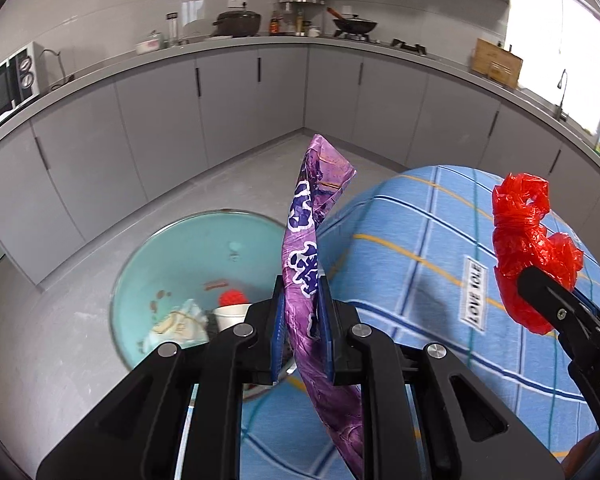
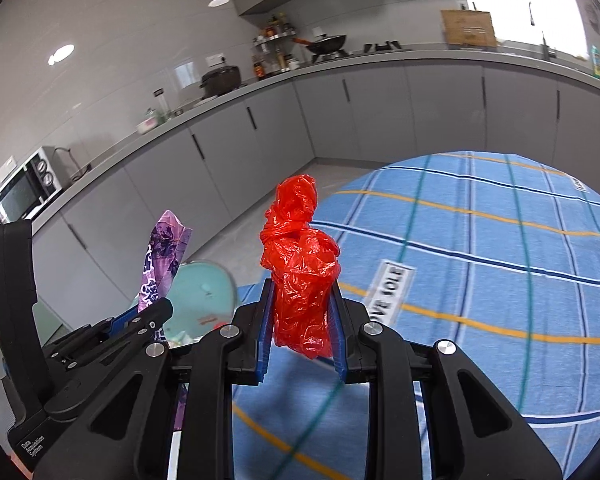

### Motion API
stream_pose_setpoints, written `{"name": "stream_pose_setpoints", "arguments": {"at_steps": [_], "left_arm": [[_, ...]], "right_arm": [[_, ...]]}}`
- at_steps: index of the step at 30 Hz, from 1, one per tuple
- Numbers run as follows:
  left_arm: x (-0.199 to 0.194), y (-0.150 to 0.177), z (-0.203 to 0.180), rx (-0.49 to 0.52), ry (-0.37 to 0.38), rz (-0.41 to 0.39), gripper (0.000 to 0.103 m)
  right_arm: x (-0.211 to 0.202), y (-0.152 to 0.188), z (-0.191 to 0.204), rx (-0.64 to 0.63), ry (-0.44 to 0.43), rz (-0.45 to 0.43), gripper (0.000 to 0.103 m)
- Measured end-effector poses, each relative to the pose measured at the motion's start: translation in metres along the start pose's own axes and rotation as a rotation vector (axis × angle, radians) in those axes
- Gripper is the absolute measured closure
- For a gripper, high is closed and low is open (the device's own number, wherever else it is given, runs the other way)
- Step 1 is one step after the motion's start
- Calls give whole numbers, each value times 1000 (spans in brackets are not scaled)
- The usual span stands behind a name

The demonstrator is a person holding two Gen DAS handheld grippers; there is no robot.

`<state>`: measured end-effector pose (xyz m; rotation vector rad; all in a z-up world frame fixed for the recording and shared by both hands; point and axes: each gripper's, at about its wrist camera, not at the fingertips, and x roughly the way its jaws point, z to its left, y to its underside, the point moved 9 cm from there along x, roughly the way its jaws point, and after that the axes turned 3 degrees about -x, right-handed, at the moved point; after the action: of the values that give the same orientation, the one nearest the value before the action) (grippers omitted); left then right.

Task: Collect trash
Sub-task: 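Carry the wrapper and red bag over the teal bucket and open both tools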

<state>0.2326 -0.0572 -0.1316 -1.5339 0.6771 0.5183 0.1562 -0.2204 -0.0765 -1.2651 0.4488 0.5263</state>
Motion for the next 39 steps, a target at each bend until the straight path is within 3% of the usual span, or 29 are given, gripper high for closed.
{"name": "stream_pose_setpoints", "arguments": {"at_steps": [21,39], "left_arm": [[3,7,92,-107,-101,17,88],[44,19,123,-121,-130,120,88]], "right_arm": [[39,10,98,-91,-137,63,77],[91,25,118,-93,-166,175,77]]}}
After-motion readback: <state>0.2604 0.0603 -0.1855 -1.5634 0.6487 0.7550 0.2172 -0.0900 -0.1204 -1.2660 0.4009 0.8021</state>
